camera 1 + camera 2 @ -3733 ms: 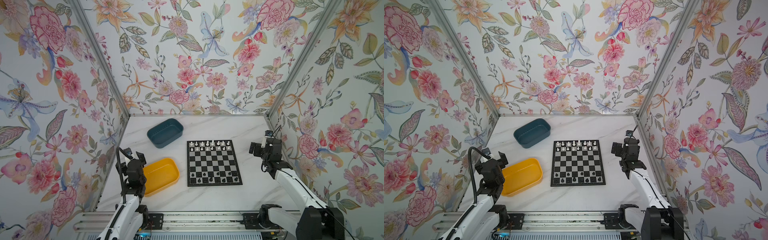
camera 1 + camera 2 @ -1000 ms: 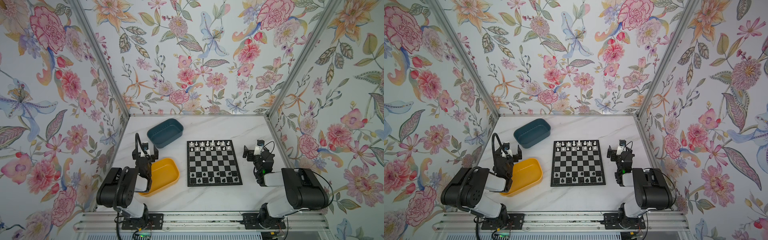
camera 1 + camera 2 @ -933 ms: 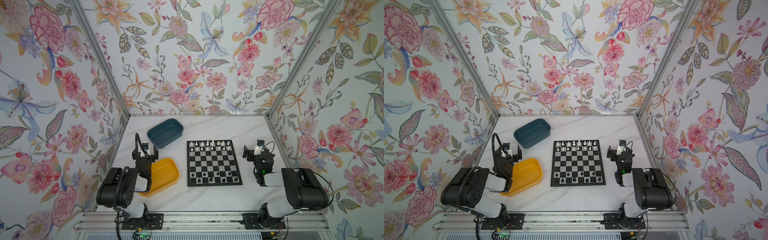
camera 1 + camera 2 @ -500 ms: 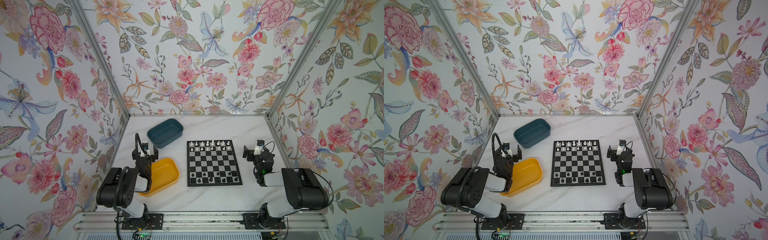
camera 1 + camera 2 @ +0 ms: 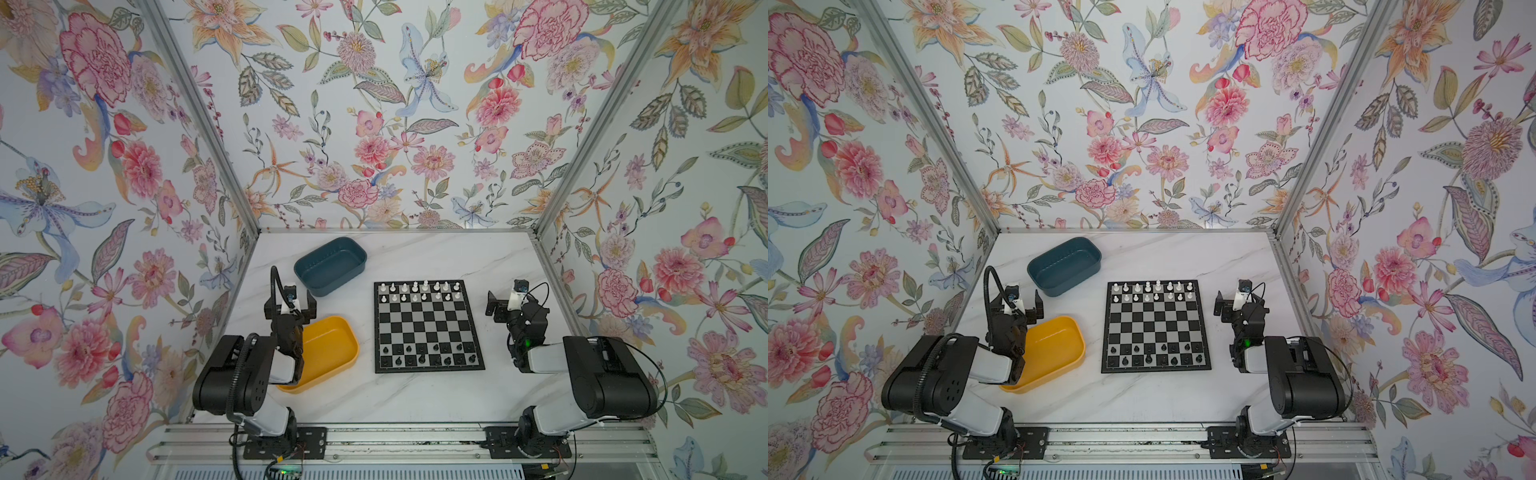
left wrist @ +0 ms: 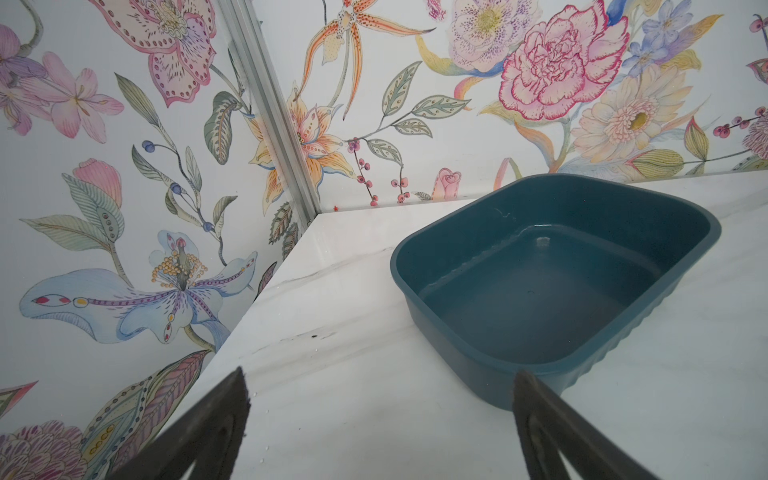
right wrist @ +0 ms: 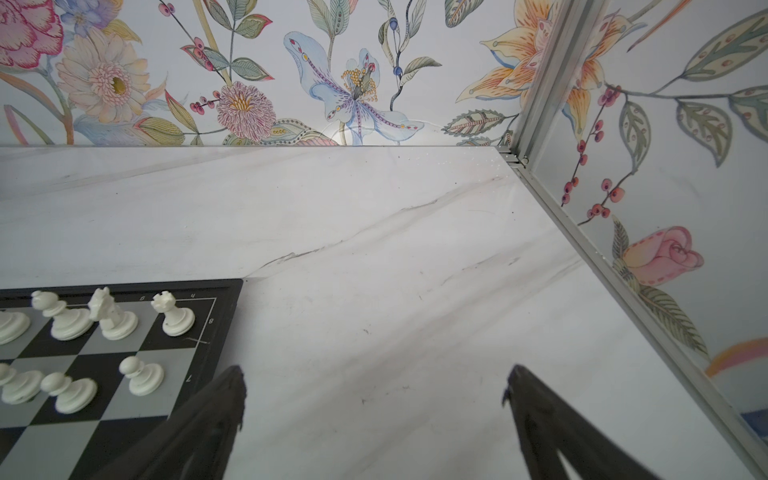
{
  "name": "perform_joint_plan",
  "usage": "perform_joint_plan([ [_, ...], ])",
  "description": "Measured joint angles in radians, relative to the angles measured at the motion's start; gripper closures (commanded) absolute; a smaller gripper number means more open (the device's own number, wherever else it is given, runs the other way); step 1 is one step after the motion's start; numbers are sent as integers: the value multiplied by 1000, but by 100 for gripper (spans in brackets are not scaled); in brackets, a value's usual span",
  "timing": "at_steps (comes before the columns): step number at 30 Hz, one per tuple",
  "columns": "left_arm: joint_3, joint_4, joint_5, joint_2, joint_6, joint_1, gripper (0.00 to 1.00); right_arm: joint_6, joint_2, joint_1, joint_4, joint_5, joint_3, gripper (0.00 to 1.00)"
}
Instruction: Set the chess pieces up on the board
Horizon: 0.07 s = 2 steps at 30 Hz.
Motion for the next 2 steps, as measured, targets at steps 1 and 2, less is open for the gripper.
perform_joint_plan([
  [1,0,0,0,0,0,0,1,0,0,0,0,0,0,1],
  [2,0,0,0,0,0,0,1,0,0,0,0,0,0,1],
])
